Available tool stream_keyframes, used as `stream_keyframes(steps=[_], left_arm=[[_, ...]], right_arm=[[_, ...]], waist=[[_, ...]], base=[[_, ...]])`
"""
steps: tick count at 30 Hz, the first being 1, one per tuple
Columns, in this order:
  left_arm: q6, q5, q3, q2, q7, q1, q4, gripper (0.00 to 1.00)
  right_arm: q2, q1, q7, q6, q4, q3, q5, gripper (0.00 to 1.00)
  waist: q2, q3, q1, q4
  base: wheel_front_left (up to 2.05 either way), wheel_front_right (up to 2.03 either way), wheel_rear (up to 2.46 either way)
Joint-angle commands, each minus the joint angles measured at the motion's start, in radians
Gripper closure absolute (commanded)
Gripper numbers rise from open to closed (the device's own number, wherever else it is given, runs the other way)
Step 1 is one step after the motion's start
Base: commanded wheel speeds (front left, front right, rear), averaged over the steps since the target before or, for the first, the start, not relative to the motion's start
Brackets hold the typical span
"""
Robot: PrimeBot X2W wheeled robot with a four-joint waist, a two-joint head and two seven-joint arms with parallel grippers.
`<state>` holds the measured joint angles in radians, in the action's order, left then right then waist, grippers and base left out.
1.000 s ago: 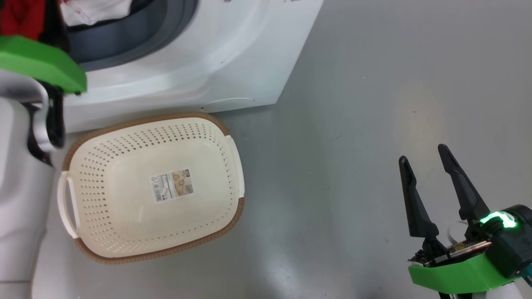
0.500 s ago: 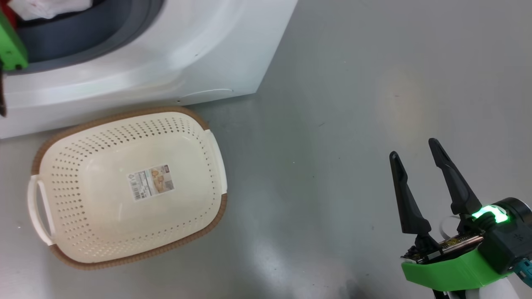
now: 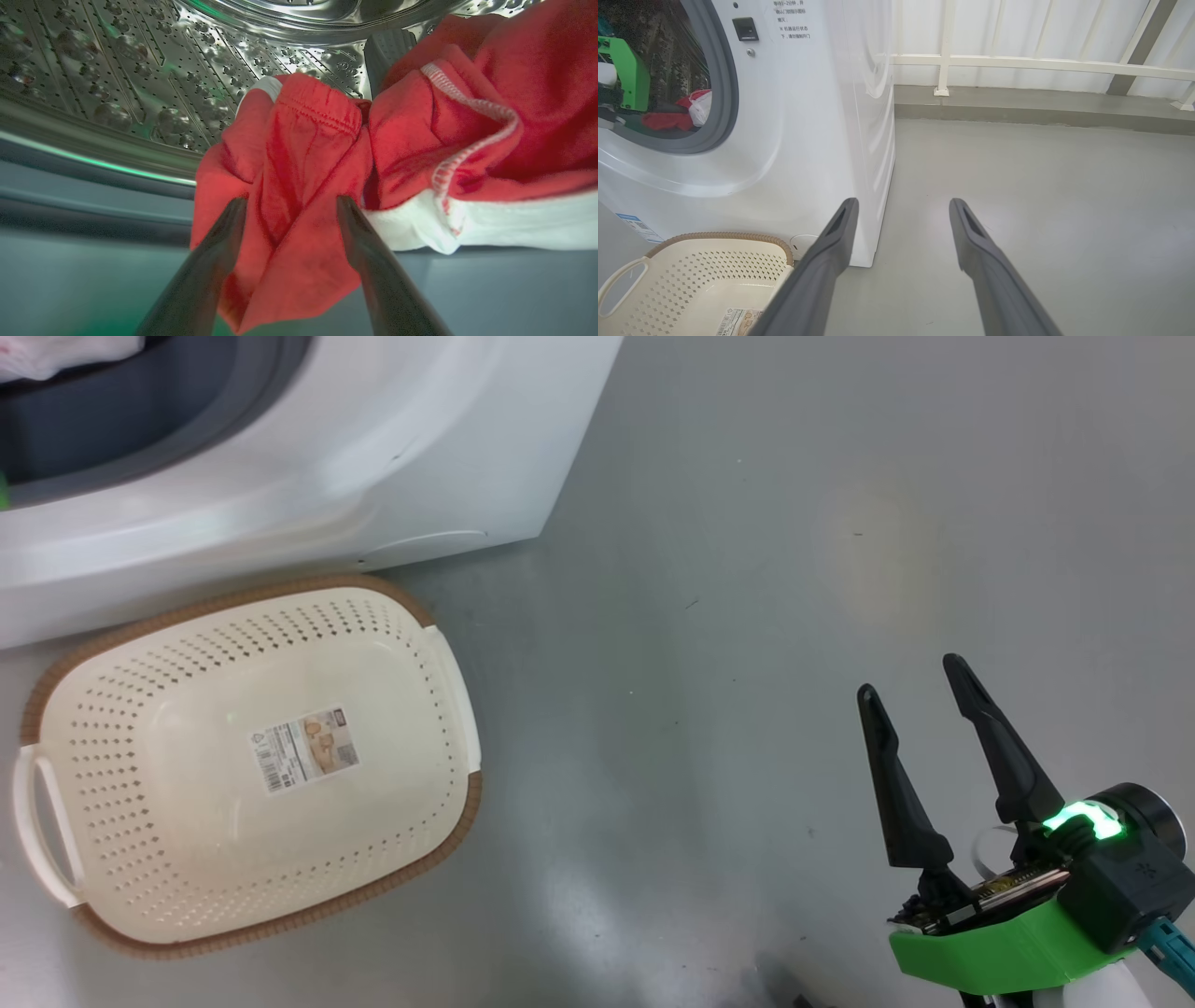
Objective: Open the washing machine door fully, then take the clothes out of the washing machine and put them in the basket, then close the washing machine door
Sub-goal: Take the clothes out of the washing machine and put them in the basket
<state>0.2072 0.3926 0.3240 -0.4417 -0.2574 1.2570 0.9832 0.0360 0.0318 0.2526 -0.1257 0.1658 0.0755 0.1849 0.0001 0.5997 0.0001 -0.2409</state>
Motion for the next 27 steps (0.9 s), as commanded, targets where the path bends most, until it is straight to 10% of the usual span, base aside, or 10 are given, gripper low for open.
stream_keyframes(steps=[1,19,21,22,23,27], left_arm=[[-0.001,0.004,-0.018,-0.059,-0.007,0.025,-0.011,0.00],[-0.005,0.021,0.000,-0.084,-0.071,0.027,0.050,0.00],[-0.008,0.024,0.001,-0.084,-0.072,0.026,0.053,0.63],[-0.008,0.024,0.001,-0.084,-0.072,0.026,0.053,0.63],[-0.010,0.026,0.001,-0.083,-0.070,0.026,0.052,1.00],[-0.016,0.038,0.000,-0.079,-0.076,0.023,0.052,1.00]], right_arm=[[0.014,0.000,0.006,-0.005,0.018,0.022,0.008,0.00],[0.014,-0.007,0.007,-0.005,0.026,0.041,0.034,0.00],[0.014,-0.006,0.007,-0.005,0.026,0.042,0.034,0.00],[0.014,-0.006,0.007,-0.005,0.026,0.042,0.034,0.00],[0.014,-0.005,0.007,-0.005,0.026,0.042,0.034,0.00],[0.014,-0.004,0.007,-0.005,0.026,0.039,0.033,0.00]], waist=[[-0.0001,0.001,-0.0001,-0.006],[-0.0001,0.011,-0.0001,-0.040],[-0.0001,0.010,-0.0001,-0.040],[-0.0001,0.010,-0.0001,-0.040],[-0.0001,0.010,-0.0001,-0.040],[-0.0001,0.011,-0.0001,-0.035]], base=[[0.00,0.00,0.00],[0.00,0.00,0.00],[0.00,0.00,0.00],[0.00,0.00,0.00],[0.00,0.00,0.00],[0.00,0.00,0.00]])
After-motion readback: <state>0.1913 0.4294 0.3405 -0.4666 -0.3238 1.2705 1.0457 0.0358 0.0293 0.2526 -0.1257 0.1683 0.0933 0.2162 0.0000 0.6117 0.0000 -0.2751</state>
